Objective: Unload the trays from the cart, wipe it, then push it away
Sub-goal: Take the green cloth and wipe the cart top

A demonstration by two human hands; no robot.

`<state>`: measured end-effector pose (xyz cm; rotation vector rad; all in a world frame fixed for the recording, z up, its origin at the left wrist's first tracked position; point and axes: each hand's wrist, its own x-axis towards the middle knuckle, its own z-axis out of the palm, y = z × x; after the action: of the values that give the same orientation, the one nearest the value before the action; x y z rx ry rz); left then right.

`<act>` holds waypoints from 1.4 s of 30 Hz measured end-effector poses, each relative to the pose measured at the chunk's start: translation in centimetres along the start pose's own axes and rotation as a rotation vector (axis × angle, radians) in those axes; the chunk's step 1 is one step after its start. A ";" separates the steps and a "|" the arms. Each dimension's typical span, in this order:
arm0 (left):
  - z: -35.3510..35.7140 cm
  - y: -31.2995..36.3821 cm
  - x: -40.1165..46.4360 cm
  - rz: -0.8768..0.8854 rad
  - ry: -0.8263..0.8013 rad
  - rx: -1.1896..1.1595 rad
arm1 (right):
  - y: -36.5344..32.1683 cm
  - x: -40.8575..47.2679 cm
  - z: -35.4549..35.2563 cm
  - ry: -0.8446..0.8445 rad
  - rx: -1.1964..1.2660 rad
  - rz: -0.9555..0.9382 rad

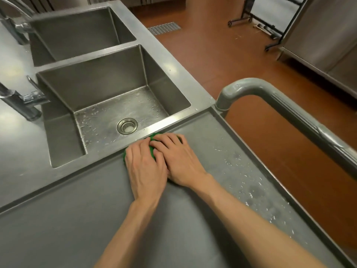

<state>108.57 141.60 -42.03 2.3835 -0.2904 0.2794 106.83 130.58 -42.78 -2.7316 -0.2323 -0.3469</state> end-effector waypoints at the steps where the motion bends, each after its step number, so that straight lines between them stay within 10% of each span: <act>1: 0.7 0.7 0.2 0.014 -0.004 -0.002 | 0.9 -0.2 -0.4 0.006 -0.005 0.011; 18: 11.5 11.9 4.1 0.209 -0.077 0.074 | 13.8 -2.4 -7.7 -0.002 -0.179 0.176; 42: 10.8 15.5 -5.7 0.221 -0.223 0.060 | 12.3 -13.3 -10.5 -0.044 -0.068 0.217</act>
<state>100.07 123.78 -41.73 2.4464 -0.6604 0.1243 94.44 113.75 -41.15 -2.7981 0.0658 -0.2379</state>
